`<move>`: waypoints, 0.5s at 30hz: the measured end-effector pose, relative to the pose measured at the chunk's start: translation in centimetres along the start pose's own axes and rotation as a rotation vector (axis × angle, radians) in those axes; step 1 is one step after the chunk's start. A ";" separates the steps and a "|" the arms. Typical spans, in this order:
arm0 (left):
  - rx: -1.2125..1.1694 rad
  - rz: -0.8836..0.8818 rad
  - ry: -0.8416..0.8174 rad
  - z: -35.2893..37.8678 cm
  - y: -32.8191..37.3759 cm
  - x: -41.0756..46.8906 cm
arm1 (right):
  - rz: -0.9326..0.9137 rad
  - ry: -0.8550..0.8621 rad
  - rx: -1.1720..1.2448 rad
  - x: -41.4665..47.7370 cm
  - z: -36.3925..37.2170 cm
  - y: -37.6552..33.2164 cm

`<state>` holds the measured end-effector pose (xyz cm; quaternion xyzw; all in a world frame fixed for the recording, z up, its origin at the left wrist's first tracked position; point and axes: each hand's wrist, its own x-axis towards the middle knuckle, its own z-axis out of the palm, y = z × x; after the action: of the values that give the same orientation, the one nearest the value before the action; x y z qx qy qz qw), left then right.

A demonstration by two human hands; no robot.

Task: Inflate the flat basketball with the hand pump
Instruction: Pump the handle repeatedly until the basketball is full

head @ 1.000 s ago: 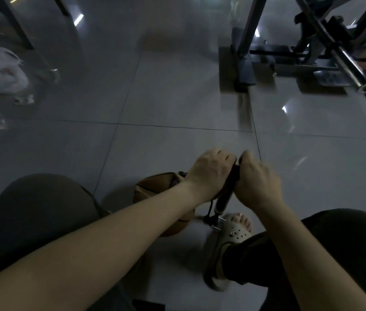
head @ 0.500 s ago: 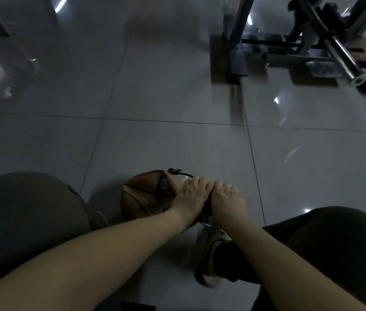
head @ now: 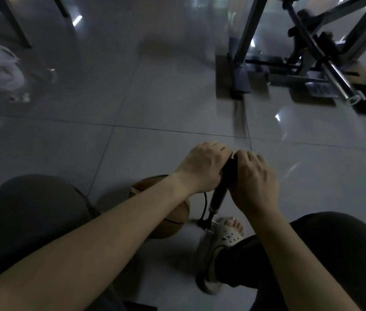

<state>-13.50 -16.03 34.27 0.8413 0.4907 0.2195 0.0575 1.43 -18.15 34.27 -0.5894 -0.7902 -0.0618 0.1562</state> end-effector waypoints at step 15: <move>0.268 -0.226 -0.210 13.1 -1.0 -5.8 | 0.088 -0.644 -0.158 -3.0 9.6 -1.1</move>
<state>-11.16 -18.90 20.43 0.7993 0.5981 0.0555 0.0200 -0.49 -18.55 24.36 -0.6225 -0.7656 0.0734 -0.1449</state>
